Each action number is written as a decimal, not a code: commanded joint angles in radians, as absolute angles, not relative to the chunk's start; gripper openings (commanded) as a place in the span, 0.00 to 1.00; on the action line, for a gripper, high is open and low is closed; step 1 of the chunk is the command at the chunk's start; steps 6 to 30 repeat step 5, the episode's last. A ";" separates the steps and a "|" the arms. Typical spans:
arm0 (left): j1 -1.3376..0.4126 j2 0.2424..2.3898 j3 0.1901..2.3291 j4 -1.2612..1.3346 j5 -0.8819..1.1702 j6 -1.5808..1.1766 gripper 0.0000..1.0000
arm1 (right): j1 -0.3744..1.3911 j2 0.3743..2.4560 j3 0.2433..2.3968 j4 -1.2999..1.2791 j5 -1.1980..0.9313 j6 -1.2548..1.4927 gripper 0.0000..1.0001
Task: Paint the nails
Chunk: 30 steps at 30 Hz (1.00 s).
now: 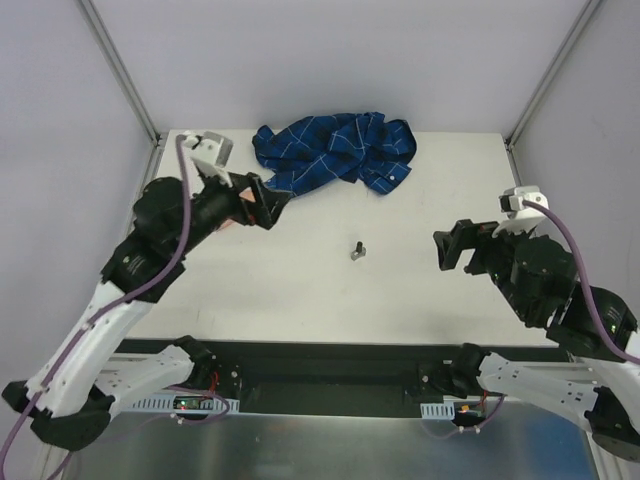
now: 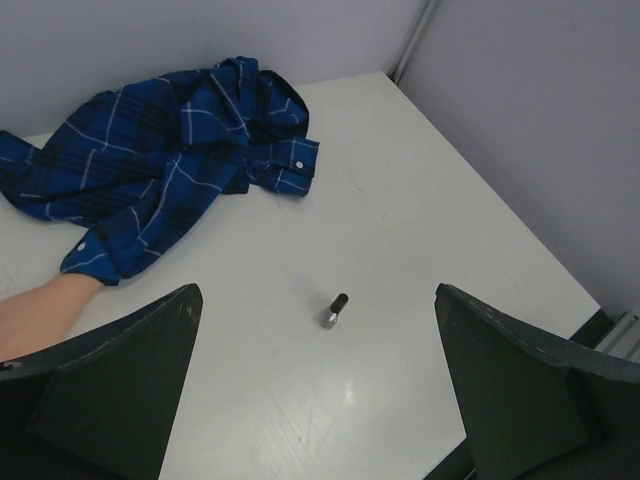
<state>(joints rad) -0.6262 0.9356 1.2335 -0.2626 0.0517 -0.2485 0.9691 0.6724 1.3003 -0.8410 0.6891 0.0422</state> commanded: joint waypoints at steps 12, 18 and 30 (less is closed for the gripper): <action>-0.597 0.841 1.311 -0.486 0.146 -0.227 0.99 | 0.954 0.788 1.407 -0.735 0.617 -0.052 0.97; -0.597 0.841 1.311 -0.486 0.146 -0.227 0.99 | 0.954 0.788 1.407 -0.735 0.617 -0.052 0.97; -0.597 0.841 1.311 -0.486 0.146 -0.227 0.99 | 0.954 0.788 1.407 -0.735 0.617 -0.052 0.97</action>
